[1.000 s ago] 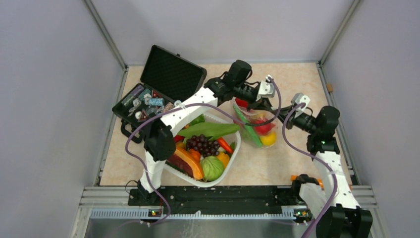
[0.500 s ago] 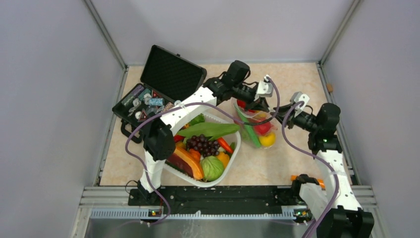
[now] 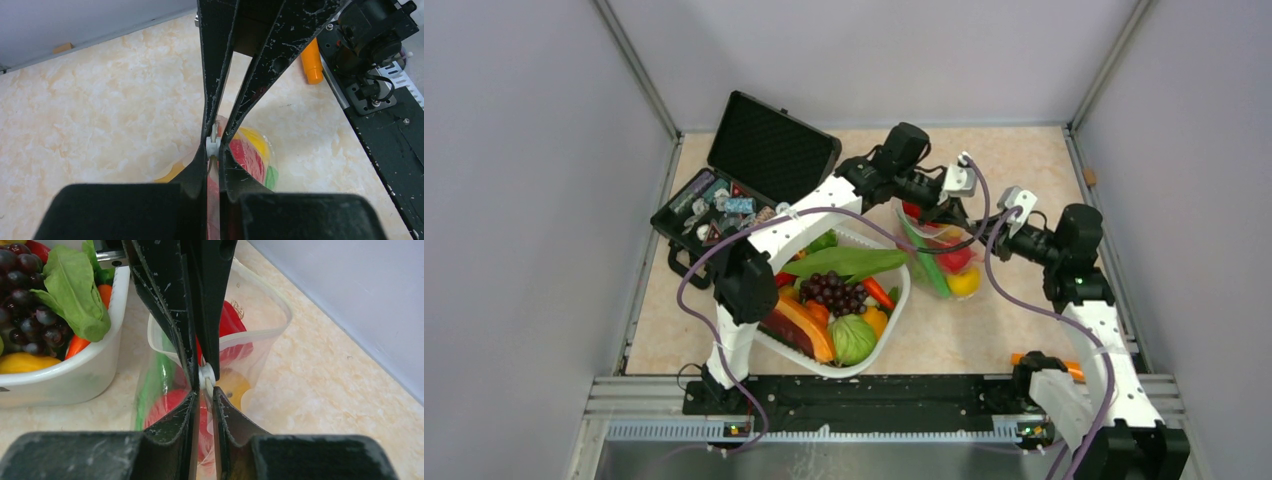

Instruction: Place the food in the zip-top bag and seal the zipper

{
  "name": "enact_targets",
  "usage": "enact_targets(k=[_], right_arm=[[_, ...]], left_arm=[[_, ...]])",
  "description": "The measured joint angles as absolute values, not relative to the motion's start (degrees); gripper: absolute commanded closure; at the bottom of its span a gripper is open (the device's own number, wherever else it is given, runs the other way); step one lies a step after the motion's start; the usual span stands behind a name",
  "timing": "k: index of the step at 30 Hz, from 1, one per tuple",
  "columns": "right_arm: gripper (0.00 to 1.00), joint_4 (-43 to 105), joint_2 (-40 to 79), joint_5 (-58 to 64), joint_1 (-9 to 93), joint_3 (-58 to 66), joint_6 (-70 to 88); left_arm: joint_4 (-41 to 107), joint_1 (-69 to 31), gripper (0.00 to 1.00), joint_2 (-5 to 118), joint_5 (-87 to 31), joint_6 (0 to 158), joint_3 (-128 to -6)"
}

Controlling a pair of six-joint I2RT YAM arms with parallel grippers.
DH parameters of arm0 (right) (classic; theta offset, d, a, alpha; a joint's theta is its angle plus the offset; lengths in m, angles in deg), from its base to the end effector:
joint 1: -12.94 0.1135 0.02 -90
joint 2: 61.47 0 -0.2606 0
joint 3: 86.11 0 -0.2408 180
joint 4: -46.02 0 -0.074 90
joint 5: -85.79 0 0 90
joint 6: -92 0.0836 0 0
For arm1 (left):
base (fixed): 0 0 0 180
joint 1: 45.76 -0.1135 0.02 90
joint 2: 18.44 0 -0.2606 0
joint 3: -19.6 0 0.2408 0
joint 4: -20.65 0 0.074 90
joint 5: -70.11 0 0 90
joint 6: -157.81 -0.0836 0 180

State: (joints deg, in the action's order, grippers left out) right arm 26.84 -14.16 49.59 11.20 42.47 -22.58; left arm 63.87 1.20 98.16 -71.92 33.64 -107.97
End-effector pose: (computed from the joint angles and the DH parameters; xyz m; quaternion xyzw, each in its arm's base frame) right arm 0.2046 0.0613 0.2902 -0.4099 0.6393 0.2262 0.6100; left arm 0.2789 -0.3952 0.3254 0.6727 0.4601 -0.4300 0.3885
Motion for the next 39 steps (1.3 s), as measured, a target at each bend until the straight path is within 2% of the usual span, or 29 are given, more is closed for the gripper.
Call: enact_targets(k=[4, 7, 13, 26, 39], right_arm=[[0.86, 25.47, -14.09, 47.95, 11.77, 41.37, -23.47], [0.96, 23.83, -14.05, 46.53, 12.4, 40.3, -24.04], [1.0, 20.61, -13.02, 44.26, 14.33, 38.42, -26.14], [1.0, 19.61, -12.98, 40.59, 15.57, 37.72, -26.2], [1.0, 22.69, -13.11, 41.35, 16.21, 37.83, -24.3]], left_arm=[[63.9, 1.28, 1.0, 98.16, -71.88, 33.57, -107.99], [64.07, 1.37, 1.0, 98.16, -71.72, 33.42, -108.01], [65.69, 1.33, 1.0, 98.16, -71.18, 33.11, -108.6], [66.67, 1.59, 1.0, 97.94, -67.9, 31.19, -108.97], [63.39, -0.14, 1.0, 94.64, -69.34, 32.06, -104.01]])
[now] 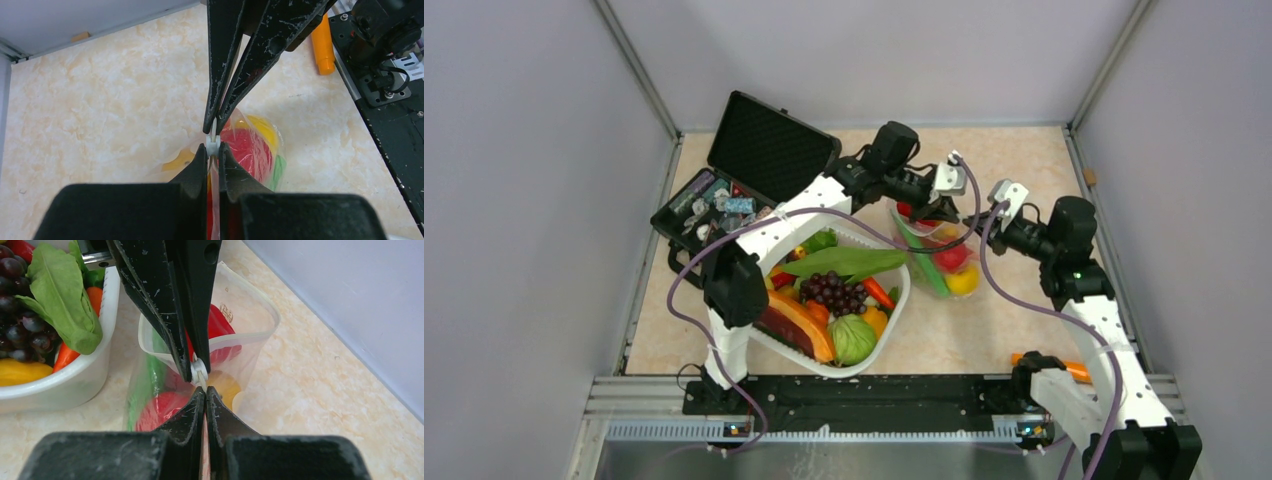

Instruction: Place the food in the zip-top bag and seal the zipper

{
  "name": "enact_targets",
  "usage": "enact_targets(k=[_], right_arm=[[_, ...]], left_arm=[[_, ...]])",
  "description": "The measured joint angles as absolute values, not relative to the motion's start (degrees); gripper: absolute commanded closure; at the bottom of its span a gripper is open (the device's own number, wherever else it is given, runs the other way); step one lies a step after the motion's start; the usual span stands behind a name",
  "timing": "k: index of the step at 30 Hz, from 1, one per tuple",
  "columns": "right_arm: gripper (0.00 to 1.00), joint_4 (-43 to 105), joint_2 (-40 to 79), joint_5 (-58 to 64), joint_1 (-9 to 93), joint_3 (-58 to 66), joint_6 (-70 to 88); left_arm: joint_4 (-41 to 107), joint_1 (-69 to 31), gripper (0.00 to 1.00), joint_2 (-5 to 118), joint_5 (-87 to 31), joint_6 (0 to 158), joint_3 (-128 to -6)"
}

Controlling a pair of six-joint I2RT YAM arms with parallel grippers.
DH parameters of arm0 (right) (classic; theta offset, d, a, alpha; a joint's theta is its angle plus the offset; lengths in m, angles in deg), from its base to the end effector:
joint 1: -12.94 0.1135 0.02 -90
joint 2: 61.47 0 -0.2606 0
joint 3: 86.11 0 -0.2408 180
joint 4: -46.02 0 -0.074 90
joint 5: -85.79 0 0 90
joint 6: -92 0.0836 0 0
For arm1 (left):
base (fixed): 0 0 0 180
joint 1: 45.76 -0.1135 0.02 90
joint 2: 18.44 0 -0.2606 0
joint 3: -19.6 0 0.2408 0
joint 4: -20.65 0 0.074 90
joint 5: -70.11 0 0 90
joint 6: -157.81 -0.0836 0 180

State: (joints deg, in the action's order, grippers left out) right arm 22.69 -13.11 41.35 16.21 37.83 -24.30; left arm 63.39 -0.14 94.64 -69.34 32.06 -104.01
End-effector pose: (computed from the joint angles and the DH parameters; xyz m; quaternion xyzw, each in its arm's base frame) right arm 0.2094 0.0717 0.3048 -0.4137 0.6505 0.1910 0.6076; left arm 0.2816 -0.3786 0.3288 0.6717 0.4713 -0.4026 0.4058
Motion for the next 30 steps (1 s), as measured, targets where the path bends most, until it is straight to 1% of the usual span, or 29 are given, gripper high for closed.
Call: enact_targets(k=[10, 11, 13, 14, 15, 17, 18, 19, 24, 25, 27, 28, 30], right_arm=[[1.0, 23.5, -14.09, 40.57, 16.16, 38.66, -24.32], [0.94, 23.5, -14.16, 40.57, 16.16, 38.66, -24.32], [0.74, 23.63, -14.18, 40.65, 16.16, 38.66, -24.02], [0.66, 23.65, -14.18, 40.83, 16.16, 38.66, -23.65], [0.61, 23.69, -14.18, 41.24, 16.16, 38.66, -23.65], [0.58, 23.54, -14.18, 42.27, 16.16, 38.66, -23.93], [0.52, 23.41, -14.16, 42.53, 16.16, 38.66, -23.93], [0.51, 23.28, -14.16, 42.64, 16.16, 38.66, -24.15], [0.51, 23.06, -14.18, 42.58, 16.16, 38.69, -24.67], [0.52, 23.08, -14.18, 42.58, 16.16, 38.71, -24.76], [0.58, 23.37, -14.25, 42.6, 16.16, 38.93, -24.83], [0.63, 23.3, -14.29, 42.62, 16.16, 38.99, -24.89], [0.78, 22.97, -14.29, 42.66, 16.16, 39.01, -25.07]], left_arm=[[63.48, -2.63, 1.0, 94.42, -69.43, 32.81, -101.83], [63.46, -2.91, 1.0, 94.42, -69.49, 33.27, -101.63], [63.2, -3.35, 1.0, 94.36, -70.02, 34.14, -101.46], [63.02, -3.42, 1.0, 94.31, -70.28, 34.75, -101.41], [62.58, -3.39, 1.0, 94.25, -70.67, 35.21, -101.41], [61.82, -2.98, 1.0, 94.07, -71.44, 36.04, -101.41], [61.64, -2.63, 1.0, 93.96, -71.64, 36.26, -101.43], [61.62, -2.34, 1.0, 93.9, -71.81, 36.39, -101.48], [62.47, -0.44, 1.0, 93.9, -72.49, 36.26, -102.85], [62.69, -0.07, 1.0, 93.9, -72.53, 36.17, -103.2], [62.98, 0.5, 1.0, 93.9, -72.53, 36.13, -103.62], [63.2, 0.72, 1.0, 93.9, -72.53, 36.13, -103.73], [63.37, 1.06, 1.0, 93.9, -72.51, 36.02, -103.79]])
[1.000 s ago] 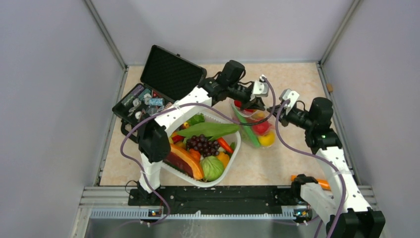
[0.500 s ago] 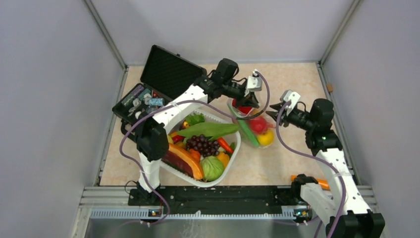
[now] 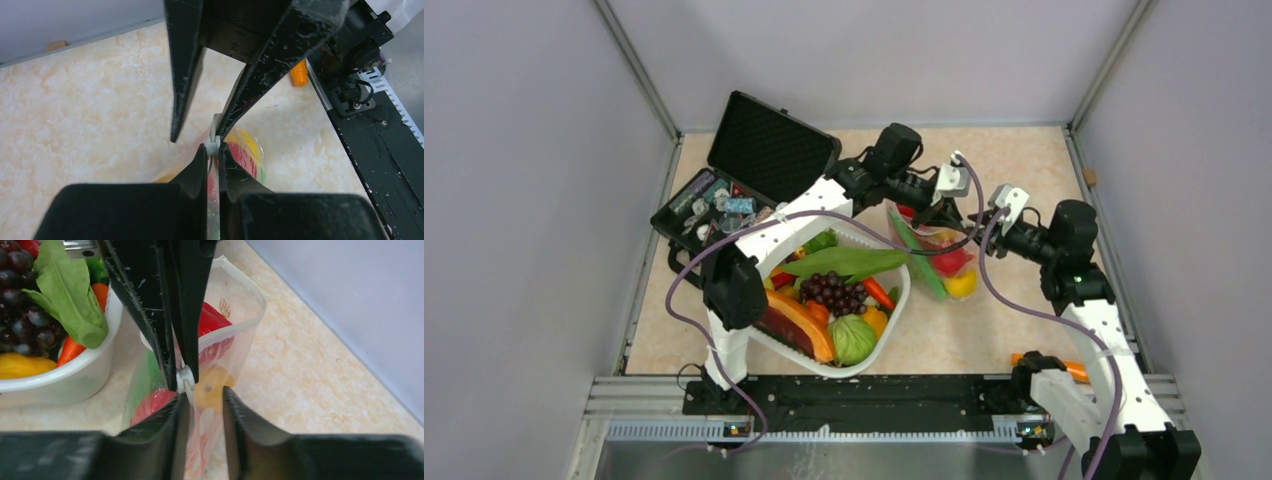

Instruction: Place the food in the zip-top bag and seal the zipper

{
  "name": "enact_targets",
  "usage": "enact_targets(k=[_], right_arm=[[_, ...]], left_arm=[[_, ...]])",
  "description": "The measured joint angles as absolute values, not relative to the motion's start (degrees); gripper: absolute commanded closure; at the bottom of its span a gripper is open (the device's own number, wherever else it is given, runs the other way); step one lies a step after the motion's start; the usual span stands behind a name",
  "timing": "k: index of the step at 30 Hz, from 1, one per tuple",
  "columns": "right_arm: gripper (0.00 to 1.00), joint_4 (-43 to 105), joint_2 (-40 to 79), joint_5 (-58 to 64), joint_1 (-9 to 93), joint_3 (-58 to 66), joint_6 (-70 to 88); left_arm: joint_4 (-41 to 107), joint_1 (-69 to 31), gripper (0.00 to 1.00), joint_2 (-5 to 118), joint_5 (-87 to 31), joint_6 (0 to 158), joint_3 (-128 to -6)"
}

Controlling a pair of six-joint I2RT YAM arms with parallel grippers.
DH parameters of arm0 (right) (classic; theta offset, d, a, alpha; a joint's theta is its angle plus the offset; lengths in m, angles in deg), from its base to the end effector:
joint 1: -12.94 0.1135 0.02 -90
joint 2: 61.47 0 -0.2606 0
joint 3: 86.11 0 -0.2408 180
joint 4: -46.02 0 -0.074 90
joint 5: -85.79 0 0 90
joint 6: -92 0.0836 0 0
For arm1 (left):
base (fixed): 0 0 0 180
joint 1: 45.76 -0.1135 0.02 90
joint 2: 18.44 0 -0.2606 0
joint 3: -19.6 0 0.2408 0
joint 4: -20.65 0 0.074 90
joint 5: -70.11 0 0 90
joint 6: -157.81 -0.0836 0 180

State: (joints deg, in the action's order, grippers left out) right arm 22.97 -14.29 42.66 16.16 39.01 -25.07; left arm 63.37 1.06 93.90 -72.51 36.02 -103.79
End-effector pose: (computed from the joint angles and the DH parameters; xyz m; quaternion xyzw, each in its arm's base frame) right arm 0.2042 0.0726 0.3022 -0.4234 0.6413 0.1945 0.6097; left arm 0.2674 -0.3820 0.3352 0.6630 0.4689 -0.4408 0.3825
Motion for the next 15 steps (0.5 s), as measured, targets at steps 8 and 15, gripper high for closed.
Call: enact_targets(k=[8, 15], right_arm=[[0.68, 21.9, -14.51, 43.98, 16.16, 39.01, -25.94], [0.76, 22.34, -14.55, 44.46, 16.16, 39.01, -25.85]], left_arm=[[65.8, 1.46, 1.0, 93.9, -71.33, 34.6, -105.5], [66.87, 1.96, 1.0, 93.9, -71.2, 34.16, -106.16]])
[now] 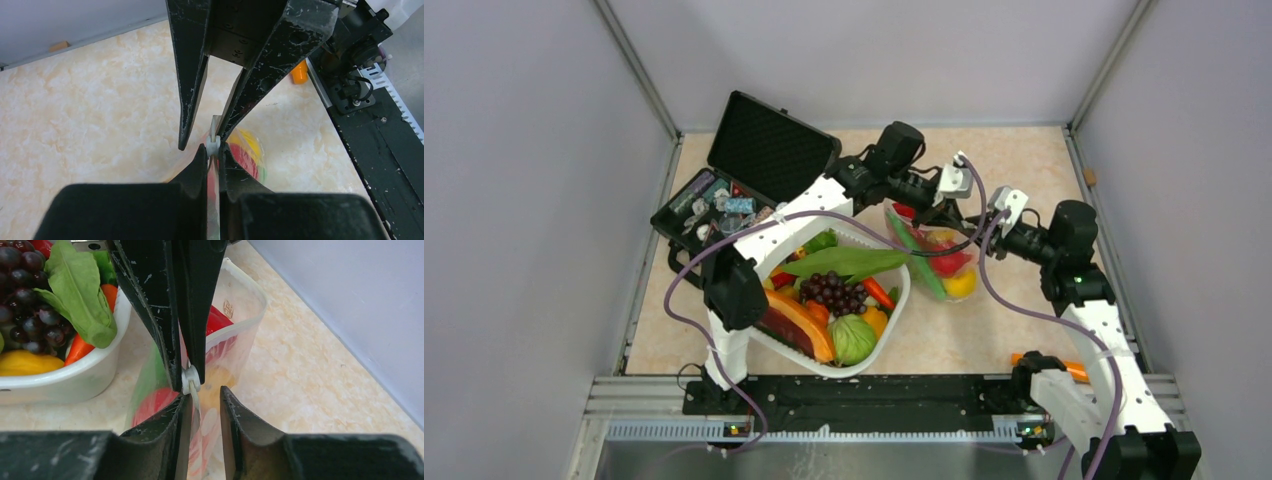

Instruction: Place the food in the zip-top bag and seal the zipper

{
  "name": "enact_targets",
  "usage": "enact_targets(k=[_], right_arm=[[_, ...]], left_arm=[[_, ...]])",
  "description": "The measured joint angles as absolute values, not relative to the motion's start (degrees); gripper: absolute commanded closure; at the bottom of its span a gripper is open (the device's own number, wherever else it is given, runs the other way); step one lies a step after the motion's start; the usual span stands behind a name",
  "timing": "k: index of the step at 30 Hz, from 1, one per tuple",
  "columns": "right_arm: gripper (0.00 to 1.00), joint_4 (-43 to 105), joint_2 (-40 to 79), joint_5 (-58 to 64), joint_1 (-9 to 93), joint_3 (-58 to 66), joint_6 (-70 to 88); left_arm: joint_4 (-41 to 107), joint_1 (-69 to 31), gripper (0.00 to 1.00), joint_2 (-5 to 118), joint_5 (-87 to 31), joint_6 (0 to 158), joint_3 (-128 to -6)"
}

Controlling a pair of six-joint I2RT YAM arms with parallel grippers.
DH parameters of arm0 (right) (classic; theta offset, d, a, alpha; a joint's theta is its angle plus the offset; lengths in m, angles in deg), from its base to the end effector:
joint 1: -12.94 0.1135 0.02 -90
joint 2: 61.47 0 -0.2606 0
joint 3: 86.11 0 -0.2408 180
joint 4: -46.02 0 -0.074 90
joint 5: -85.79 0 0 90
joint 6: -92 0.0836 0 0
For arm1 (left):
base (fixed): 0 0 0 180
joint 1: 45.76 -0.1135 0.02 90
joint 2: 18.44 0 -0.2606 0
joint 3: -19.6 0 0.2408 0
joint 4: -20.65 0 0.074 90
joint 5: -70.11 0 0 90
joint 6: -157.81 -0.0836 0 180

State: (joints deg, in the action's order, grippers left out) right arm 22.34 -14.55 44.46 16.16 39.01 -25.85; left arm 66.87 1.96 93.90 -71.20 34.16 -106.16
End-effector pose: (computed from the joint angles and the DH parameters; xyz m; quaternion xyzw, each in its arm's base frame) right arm 0.2010 0.0742 0.3022 -0.4342 0.6332 0.2036 0.6075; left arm 0.2608 -0.3838 0.3420 0.6731 0.4650 -0.4301 0.3817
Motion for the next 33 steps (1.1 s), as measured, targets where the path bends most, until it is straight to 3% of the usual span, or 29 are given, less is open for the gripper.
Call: enact_targets(k=[8, 33], right_arm=[[1.0, 22.12, -14.55, 45.33, 16.16, 39.01, -25.9], [0.98, 19.78, -14.55, 45.13, 16.16, 38.84, -26.05]], left_arm=[[66.93, 2.25, 1.0, 93.92, -70.78, 33.81, -106.37], [69.75, 0.85, 1.0, 94.07, -67.55, 31.28, -105.87]])
